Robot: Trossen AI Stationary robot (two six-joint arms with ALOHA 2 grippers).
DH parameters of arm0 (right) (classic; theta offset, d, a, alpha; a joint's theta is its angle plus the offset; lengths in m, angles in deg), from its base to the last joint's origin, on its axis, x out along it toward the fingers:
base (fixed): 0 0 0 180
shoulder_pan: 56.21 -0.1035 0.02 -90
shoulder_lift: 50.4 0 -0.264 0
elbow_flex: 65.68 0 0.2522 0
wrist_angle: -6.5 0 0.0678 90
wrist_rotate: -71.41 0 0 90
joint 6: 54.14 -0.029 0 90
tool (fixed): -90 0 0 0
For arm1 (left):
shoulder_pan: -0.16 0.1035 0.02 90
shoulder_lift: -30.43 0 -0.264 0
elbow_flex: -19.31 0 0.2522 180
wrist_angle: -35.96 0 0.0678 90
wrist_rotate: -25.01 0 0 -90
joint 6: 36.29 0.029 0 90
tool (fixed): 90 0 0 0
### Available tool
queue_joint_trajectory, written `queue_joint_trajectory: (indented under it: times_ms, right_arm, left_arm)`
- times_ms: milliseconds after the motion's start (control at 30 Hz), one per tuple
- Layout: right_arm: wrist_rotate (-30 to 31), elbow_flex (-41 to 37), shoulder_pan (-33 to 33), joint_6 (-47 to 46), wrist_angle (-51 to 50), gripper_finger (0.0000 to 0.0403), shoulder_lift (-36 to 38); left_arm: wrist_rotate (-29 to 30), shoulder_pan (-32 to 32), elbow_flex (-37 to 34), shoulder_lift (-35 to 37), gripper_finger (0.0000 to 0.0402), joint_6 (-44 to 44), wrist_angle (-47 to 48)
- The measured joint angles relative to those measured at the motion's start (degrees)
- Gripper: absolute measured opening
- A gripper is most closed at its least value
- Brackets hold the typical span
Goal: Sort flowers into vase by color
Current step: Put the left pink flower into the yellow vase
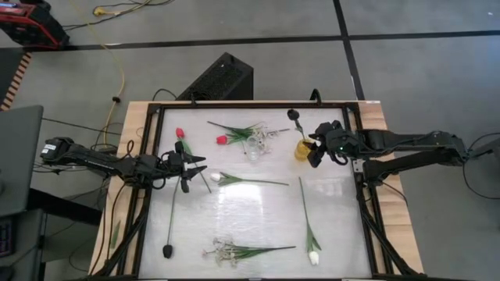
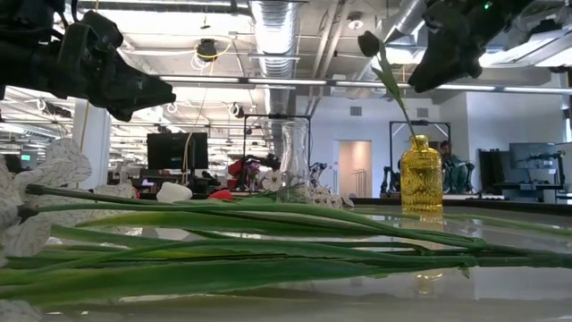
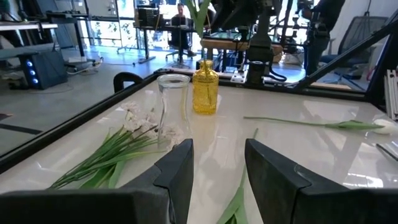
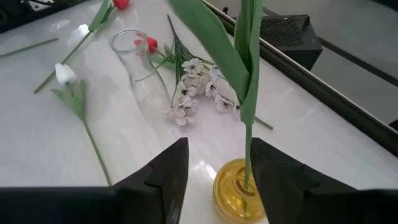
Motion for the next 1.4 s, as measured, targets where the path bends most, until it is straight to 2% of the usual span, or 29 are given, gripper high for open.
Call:
queue_joint_trajectory:
  times_ms: [200,433,600,733,867,1133,1400]
  right_arm:
    - [-0.98,4.36,-1.72,0.02,-5.22,0.0214,-0.33]
    - [-10.77,5.04,-6.86,-0.01,-4.6,0.021,-1.61]
    - [-13.39,5.04,-13.28,0.11,-2.16,0.0209,-5.9]
    - [-13.53,5.04,-18.1,0.27,2.58,0.0209,-11.25]
    - [-13.94,5.04,-21.48,0.64,11.49,0.0209,-17.01]
    - [-16.99,5.44,-23.8,15.36,33.31,0.0209,-27.59]
    - [-19.82,14.55,-22.32,25.67,34.12,0.0209,-37.99]
  left_arm:
    - [0.0,0.0,0.0,-0.02,0.0133,0.0,0.0]
    - [0.02,0.0,0.0,-0.01,0.0133,0.11,-0.02]
    - [1.24,-0.02,0.0,-0.01,0.0133,0.5,0.0]
    - [1.45,-0.02,0.0,-0.01,0.0133,0.36,-0.06]
    - [1.46,-0.02,0.0,0.0,0.0133,-0.58,-0.95]
    - [1.44,-0.02,0.0,-0.02,0.0133,-3.2,-1.16]
    - [1.36,-0.02,0.0,0.0,0.0133,-4.46,-1.16]
